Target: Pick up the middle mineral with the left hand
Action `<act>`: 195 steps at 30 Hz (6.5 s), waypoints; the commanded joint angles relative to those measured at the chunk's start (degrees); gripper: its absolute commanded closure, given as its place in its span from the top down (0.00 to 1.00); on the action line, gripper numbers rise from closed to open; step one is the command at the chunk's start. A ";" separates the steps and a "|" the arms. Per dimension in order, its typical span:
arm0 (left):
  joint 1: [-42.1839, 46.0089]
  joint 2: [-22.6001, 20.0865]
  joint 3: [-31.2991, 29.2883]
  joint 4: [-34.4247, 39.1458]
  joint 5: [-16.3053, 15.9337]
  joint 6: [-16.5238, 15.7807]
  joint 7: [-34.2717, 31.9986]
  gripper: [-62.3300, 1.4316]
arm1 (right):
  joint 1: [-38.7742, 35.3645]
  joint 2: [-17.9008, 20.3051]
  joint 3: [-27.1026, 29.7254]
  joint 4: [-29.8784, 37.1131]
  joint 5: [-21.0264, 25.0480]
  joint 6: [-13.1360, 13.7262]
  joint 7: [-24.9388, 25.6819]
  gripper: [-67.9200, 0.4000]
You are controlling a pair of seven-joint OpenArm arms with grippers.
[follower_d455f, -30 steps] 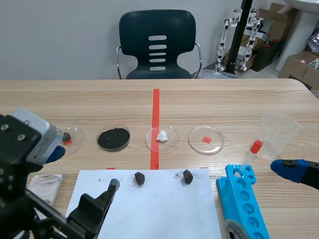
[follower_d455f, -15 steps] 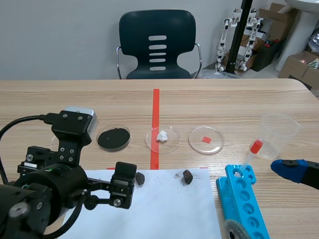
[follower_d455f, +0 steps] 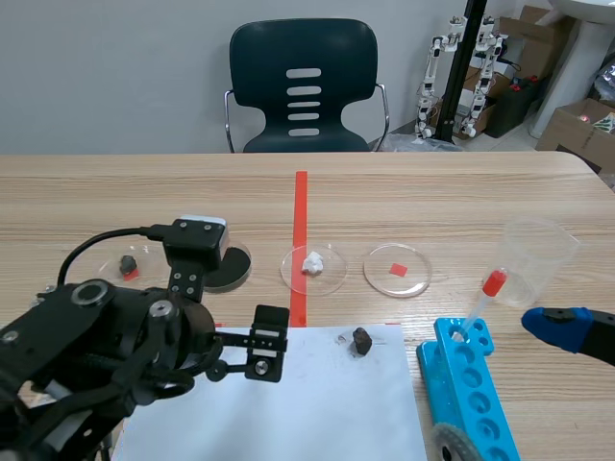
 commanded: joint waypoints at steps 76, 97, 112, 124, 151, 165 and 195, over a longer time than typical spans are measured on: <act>-14.08 10.10 3.28 -20.87 0.76 0.74 2.38 0.20 | 0.50 0.00 0.15 1.18 0.22 0.02 0.90 0.87; 9.31 -6.78 1.75 15.04 0.76 0.70 -19.56 0.20 | 0.50 0.00 0.15 1.18 0.22 0.02 0.90 0.87; 29.68 -13.27 -12.85 23.69 0.70 -17.25 -43.60 0.20 | 0.50 0.00 0.15 1.18 0.22 0.02 0.90 0.87; 42.42 -13.57 -25.00 23.69 3.43 -26.53 -60.54 0.20 | 0.50 -0.02 0.15 1.18 0.22 0.02 0.87 0.87; 43.56 -13.55 -26.47 23.67 6.12 -26.51 -58.49 0.20 | 0.50 -0.02 0.15 1.18 0.22 0.02 0.87 0.87; 43.56 -13.55 -26.47 23.67 6.12 -26.51 -58.51 0.20 | 0.50 -0.02 0.15 1.18 0.22 0.02 0.87 0.87; 43.56 -13.55 -26.47 23.67 6.14 -26.32 -58.64 0.20 | 0.50 -0.02 0.15 1.18 0.22 0.02 0.92 0.87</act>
